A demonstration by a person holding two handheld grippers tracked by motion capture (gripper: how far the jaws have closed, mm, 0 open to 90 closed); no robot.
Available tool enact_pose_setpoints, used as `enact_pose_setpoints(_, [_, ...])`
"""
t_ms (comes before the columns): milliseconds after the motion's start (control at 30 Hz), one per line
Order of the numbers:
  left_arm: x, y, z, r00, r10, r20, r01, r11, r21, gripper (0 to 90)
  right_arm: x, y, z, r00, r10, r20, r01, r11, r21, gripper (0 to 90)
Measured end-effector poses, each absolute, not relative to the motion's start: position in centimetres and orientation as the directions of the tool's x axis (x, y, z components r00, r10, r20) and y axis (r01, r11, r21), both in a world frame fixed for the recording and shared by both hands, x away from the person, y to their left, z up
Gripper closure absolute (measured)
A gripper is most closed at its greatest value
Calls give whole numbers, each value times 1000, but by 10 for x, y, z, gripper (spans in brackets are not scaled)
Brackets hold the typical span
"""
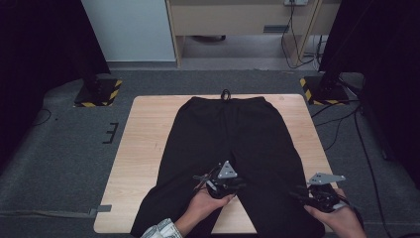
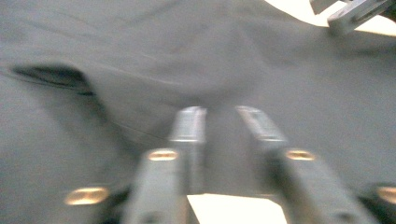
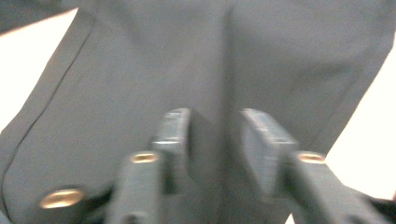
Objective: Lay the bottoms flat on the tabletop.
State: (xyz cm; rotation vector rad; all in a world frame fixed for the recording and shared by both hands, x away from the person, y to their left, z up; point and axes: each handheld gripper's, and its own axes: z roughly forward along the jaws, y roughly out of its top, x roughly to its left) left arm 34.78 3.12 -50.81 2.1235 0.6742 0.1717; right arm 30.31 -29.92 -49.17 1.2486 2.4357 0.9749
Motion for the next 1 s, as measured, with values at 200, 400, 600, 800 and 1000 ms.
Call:
enact_pose_setpoints(200, [358,28,-518,821,566,-78,403,-478,780,438,333,-304,-504,-497,864,79,682,333,651,331])
enact_pose_setpoints(400, [367,28,-526,809,583,-79,427,-490,760,500,353,-304,-521,-451,889,82,701,296,649,359])
enact_pose_setpoints(600, [370,25,-531,808,586,-58,424,-510,748,634,356,-302,-519,-458,885,80,700,304,646,724])
enact_pose_setpoints(800, [367,28,-529,805,587,-89,441,-490,752,865,357,-302,-518,-468,879,87,706,313,635,900])
enact_pose_setpoints(1000, [358,49,-511,789,603,-118,458,-449,767,869,348,-311,-512,-461,882,96,707,299,641,900])
